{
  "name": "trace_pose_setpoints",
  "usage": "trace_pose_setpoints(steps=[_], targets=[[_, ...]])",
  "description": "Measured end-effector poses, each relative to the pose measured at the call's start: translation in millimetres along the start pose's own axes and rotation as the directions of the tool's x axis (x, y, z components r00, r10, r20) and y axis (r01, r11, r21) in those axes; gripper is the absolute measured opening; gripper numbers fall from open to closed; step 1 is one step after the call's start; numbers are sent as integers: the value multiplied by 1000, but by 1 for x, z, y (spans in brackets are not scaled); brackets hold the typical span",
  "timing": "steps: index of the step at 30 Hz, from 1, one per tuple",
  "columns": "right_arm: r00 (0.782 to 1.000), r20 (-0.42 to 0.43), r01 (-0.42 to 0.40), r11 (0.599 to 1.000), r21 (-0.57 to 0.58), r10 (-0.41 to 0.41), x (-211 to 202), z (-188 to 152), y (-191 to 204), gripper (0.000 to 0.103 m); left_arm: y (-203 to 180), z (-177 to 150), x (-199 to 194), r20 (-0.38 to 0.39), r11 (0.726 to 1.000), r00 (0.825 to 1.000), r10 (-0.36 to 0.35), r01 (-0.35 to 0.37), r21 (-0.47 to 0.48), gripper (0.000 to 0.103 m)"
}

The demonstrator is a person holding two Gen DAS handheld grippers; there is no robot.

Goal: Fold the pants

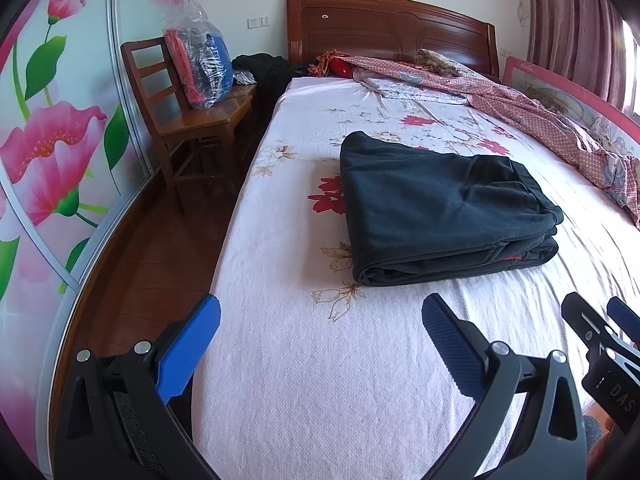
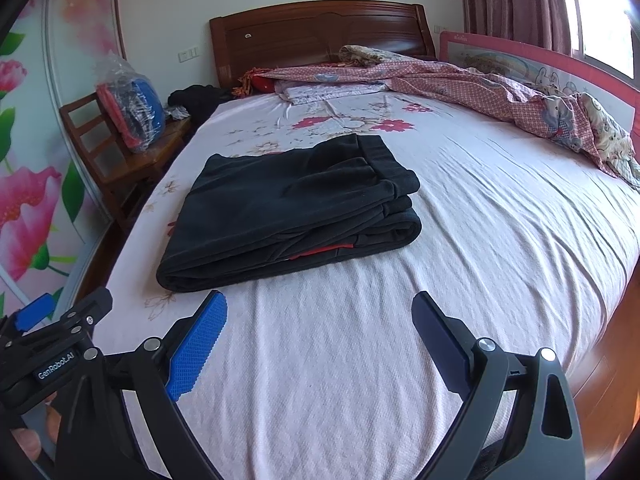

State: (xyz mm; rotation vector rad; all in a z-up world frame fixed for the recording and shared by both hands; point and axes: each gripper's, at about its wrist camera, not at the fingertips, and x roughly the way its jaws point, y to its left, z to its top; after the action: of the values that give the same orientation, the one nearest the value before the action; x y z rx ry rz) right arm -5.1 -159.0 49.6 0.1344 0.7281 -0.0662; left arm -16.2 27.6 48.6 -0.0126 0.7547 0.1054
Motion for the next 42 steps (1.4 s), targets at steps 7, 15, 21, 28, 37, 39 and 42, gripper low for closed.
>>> trace_pose_setpoints(steps=[7,15,21,28,37,39,42], targets=[[1000,-3,0,1000,0,0,1,0,0,93,0,-1,0,-2,1000,1000,2,-2,1,101],[1000,-6,-1,1000,0,1,2,0,1,93,0,-1,0,-3,1000,1000,2,-2,1,101],[1000,-6,-2,1000,-2,2,1,0,2,93,1,-1,-1,-1,1000,1000,5,-5,-1,101],[1000,-4,10,1000,1,-10,1,0,0,93,2,1,-2,10,1000,1000,3,-3,-5,101],[1000,-21,17,1000,8,-17,-4,-4,-15,93,1,5,3,-23,998,998,-60,60,-9,101],[1000,-24,15,1000,16,-15,-7,-4,-20,93,-5,7,6,-53,998,997,-64,64,5,101],[999,-32,19,999,29,-18,-11,-5,-28,93,-14,6,9,-97,997,993,-63,66,34,101]])
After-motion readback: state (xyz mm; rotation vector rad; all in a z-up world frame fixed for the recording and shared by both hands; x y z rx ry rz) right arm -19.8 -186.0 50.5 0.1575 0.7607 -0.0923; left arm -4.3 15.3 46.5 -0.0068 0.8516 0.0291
